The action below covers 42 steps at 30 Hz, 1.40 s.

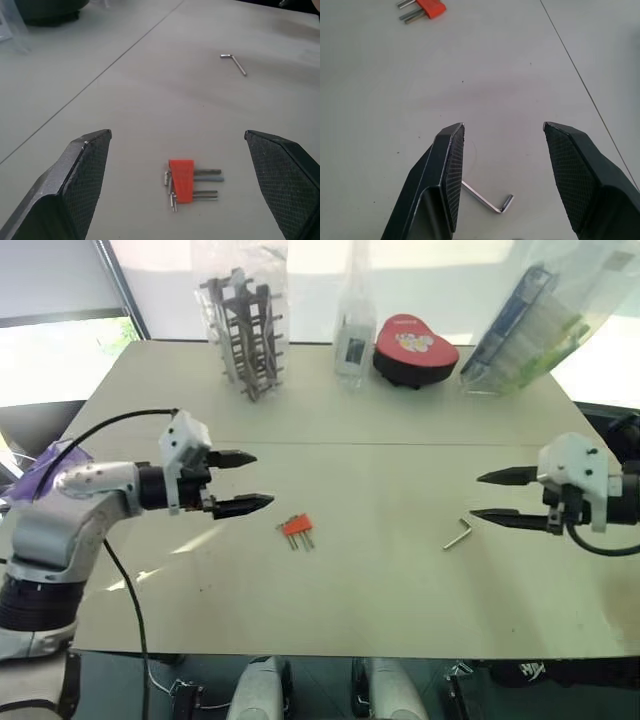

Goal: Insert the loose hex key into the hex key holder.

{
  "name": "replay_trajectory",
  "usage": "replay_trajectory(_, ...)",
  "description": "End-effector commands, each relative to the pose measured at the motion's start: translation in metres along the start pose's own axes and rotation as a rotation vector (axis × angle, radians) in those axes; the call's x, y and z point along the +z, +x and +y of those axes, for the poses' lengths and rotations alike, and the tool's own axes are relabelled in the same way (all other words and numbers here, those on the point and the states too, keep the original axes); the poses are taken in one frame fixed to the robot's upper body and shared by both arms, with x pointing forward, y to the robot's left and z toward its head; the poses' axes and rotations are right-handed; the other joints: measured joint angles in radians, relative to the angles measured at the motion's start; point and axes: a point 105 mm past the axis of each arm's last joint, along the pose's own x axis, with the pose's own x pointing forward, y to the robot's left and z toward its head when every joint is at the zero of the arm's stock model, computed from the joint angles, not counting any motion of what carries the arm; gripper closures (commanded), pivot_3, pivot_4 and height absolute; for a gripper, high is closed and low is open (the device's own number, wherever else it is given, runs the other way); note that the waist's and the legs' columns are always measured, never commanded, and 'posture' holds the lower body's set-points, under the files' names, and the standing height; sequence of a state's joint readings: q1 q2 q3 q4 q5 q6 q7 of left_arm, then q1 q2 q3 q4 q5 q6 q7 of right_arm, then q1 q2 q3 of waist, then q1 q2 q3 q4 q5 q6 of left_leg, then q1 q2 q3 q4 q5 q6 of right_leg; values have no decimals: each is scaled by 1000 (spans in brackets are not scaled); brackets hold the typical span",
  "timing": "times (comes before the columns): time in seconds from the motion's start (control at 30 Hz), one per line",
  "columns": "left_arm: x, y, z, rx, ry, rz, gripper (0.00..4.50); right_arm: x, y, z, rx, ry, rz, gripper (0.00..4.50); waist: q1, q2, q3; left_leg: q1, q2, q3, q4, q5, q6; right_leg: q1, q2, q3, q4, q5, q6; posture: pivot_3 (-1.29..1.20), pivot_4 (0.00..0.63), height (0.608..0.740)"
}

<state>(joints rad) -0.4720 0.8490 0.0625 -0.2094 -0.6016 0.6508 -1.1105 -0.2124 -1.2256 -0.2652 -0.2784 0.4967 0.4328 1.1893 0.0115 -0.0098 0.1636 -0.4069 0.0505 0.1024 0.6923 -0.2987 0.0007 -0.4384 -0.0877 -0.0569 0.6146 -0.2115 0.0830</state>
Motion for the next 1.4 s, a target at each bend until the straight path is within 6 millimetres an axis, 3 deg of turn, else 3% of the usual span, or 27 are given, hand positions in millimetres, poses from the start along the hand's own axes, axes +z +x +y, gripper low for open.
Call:
replay_trajectory(0.03, 7, -5, -3, -20, 32, -5, 46, 11, -1, 0, 14, -36, -14, 1910, 1, 0, 0, 0, 0, 0, 0, 0, 0, 0, 0, 0, 0, 0, 0, 0, 150, 740)
replay_trajectory(0.27, 8, -9, -4, 4, 8, -4, 46, 21, 9, 3, 36, -21, -68, 1910, 0, 0, 0, 0, 0, 0, 0, 0, 0, 0, 0, 0, 0, 0, 0, 0, 150, 740)
replay_trajectory(0.67, 2, -21, -2, 79, -22, 13, 46, 19, 26, 7, 65, -29, -103, 1910, 1, 0, 0, -1, 0, 0, 0, 0, 0, 0, 0, 0, 0, 0, 0, 0, 150, 740)
replay_trajectory(0.97, -1, -34, 6, 149, -24, 25, 46, 37, 43, 9, 94, -74, -179, 1910, -1, 0, 1, -1, 0, 0, 1, 0, 0, -1, 0, 0, 1, 0, 0, 0, 150, 740)
replay_trajectory(1.17, -20, -31, 13, 276, -45, 15, 46, 33, 104, 14, 68, -172, -212, 1910, -7, 0, 1, -1, 1, 1, 0, 0, 0, -1, 0, 0, 2, 0, 0, 0, 150, 740)
replay_trajectory(1.4, -26, -27, 12, 320, -45, 11, 46, 32, 183, 27, 72, -250, -259, 1910, -7, -1, 1, -1, 0, 1, 1, 2, -3, -2, 0, 0, 2, 1, 1, 0, 150, 740)
